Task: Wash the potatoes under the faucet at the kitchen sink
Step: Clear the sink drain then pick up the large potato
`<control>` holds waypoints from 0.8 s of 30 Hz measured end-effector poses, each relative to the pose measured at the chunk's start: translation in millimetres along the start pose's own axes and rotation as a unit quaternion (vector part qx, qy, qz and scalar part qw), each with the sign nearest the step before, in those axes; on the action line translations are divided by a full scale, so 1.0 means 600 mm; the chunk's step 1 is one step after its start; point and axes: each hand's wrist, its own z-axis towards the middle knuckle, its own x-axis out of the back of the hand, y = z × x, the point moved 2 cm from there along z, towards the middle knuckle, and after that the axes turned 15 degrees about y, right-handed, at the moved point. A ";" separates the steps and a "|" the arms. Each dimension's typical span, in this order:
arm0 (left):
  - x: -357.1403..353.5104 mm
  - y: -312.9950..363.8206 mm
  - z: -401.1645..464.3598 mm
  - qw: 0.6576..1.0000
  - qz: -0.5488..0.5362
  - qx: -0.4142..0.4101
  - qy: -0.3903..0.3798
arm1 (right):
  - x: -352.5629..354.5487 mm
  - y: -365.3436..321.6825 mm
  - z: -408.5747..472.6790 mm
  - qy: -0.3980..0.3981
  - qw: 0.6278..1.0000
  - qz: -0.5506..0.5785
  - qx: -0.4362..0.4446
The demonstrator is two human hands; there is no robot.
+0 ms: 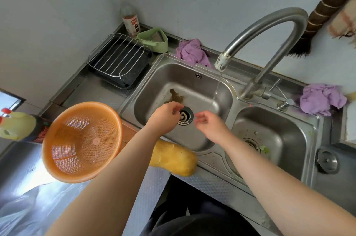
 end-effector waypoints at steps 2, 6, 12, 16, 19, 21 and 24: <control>0.009 -0.013 -0.008 1.000 -0.003 0.003 0.010 | -0.032 -0.014 -0.030 -0.085 0.993 -0.063 0.046; 0.031 -0.042 -0.031 0.999 -0.027 0.017 0.024 | -0.094 -0.031 -0.068 -0.197 0.935 -0.258 0.145; 0.063 -0.103 -0.056 0.997 -0.042 0.038 0.057 | -0.161 -0.017 -0.094 -0.216 0.842 -0.427 0.249; 0.077 -0.143 -0.070 0.995 -0.035 0.059 0.073 | -0.165 -0.009 -0.083 -0.203 0.846 -0.435 0.234; 0.079 -0.166 -0.078 0.995 -0.023 0.074 0.063 | -0.164 -0.006 -0.080 -0.191 0.868 -0.412 0.200; 0.072 -0.182 -0.080 0.994 -0.012 0.095 0.051 | -0.159 -0.001 -0.079 -0.180 0.897 -0.371 0.157; 0.045 -0.202 -0.085 0.992 0.016 0.124 0.016 | -0.146 0.013 -0.074 -0.157 0.953 -0.251 0.059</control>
